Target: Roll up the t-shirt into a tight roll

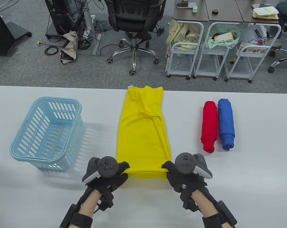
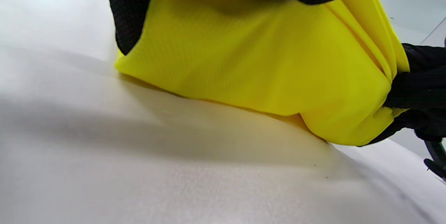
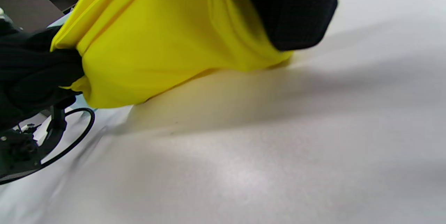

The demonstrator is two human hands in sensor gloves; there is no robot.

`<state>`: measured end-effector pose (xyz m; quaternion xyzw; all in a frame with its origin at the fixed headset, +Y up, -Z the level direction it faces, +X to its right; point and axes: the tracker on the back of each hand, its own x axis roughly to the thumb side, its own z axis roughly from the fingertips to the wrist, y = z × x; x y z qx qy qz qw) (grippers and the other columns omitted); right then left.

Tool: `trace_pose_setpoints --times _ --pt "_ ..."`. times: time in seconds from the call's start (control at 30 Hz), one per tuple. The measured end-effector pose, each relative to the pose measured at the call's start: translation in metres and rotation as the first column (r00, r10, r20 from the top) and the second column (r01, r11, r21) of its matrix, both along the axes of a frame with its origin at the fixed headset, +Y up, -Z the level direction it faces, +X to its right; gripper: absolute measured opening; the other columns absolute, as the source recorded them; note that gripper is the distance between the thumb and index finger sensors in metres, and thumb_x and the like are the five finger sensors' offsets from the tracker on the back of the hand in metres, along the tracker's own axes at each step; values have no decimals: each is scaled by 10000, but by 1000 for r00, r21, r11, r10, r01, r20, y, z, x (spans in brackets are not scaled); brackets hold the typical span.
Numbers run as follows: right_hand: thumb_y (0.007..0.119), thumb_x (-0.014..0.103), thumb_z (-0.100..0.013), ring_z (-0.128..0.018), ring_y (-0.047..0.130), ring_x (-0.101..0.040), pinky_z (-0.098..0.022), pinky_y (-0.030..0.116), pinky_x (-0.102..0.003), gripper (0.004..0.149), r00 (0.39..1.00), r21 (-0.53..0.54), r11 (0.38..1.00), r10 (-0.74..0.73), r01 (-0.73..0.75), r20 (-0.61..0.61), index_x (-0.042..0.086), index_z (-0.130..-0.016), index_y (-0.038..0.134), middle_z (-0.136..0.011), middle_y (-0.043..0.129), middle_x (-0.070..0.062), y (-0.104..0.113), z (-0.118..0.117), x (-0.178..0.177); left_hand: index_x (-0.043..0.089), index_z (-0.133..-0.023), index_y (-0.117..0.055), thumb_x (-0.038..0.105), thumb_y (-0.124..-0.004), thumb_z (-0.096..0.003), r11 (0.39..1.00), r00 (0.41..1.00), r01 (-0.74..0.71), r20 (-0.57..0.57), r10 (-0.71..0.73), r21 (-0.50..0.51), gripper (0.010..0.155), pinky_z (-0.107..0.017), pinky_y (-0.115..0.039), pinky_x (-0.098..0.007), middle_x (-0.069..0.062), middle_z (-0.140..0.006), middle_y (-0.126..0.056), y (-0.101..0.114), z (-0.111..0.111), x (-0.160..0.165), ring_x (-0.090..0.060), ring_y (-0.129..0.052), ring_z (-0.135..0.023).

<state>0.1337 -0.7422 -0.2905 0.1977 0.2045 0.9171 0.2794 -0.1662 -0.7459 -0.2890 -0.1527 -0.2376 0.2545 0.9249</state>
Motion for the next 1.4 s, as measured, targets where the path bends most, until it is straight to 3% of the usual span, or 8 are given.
trace_pose_setpoints --times 0.17,0.3,0.47,0.73,0.97,1.17,1.3,1.4 --pt "603 198 -569 -319 1112 -103 -199 967 -190 318 983 -128 975 -183 183 12 150 -876 674 -762 865 -126 2 0 11 234 -792 -795 341 -573 -457 949 980 -183 33 198 -258 416 -405 -1000 -322 58 -539 -1032 -3 3 -4 -52 -1159 -372" --pt "621 220 -561 -217 1100 -67 -124 950 -176 346 936 -276 900 -351 337 -5 97 -879 685 -700 902 -139 14 8 14 197 -850 -785 351 -596 -490 846 929 -323 29 369 -424 434 -370 -991 -340 43 -520 -1039 9 10 -16 -80 -1156 -322" --pt "648 346 -612 -407 1046 -137 -277 894 -270 422 987 -201 967 -159 156 1 170 -994 604 -862 832 -99 13 3 20 228 -967 -753 401 -665 -574 987 996 -75 -50 69 -139 439 -544 -880 -464 -9 -757 -993 20 10 -27 -236 -1093 -591" --pt "705 410 -591 -661 899 -226 -486 774 -399 418 962 34 968 244 -249 120 239 -972 705 -936 739 -67 34 -24 6 295 -972 -747 466 -697 -575 987 966 107 -247 -75 118 434 -609 -824 -469 32 -849 -912 34 -9 -21 -199 -1019 -678" --pt "726 341 -575 -551 942 -180 -412 804 -367 410 953 -22 959 284 -283 105 230 -969 706 -886 796 -67 16 -50 -4 300 -927 -795 498 -718 -550 952 906 303 -323 -272 49 433 -636 -783 -505 -7 -910 -851 24 -32 -12 -247 -970 -735" --pt "745 355 -552 -665 899 -272 -480 773 -426 427 940 -158 933 336 -324 54 218 -957 742 -945 740 -134 6 -75 -6 267 -999 -713 418 -643 -583 890 901 412 -59 -430 -195 448 -700 -701 -544 -65 -1040 -725 19 -60 -3 -305 -871 -877" --pt "707 424 -571 -648 912 -258 -474 778 -418 441 921 -161 918 380 -363 89 193 -944 753 -928 757 -121 37 -102 -8 267 -1003 -697 416 -642 -591 893 877 435 -170 -449 -118 442 -702 -697 -542 -60 -1044 -712 49 -94 2 -305 -862 -883" --pt "579 492 -601 -873 738 -297 -623 674 -447 581 849 -6 922 358 -387 388 182 -1080 474 -1080 482 -140 71 -122 -7 233 -1137 -421 447 -556 -624 911 821 412 -439 -365 15 572 -761 -585 -589 -139 -1206 -437 87 -116 5 -383 -652 -1058"
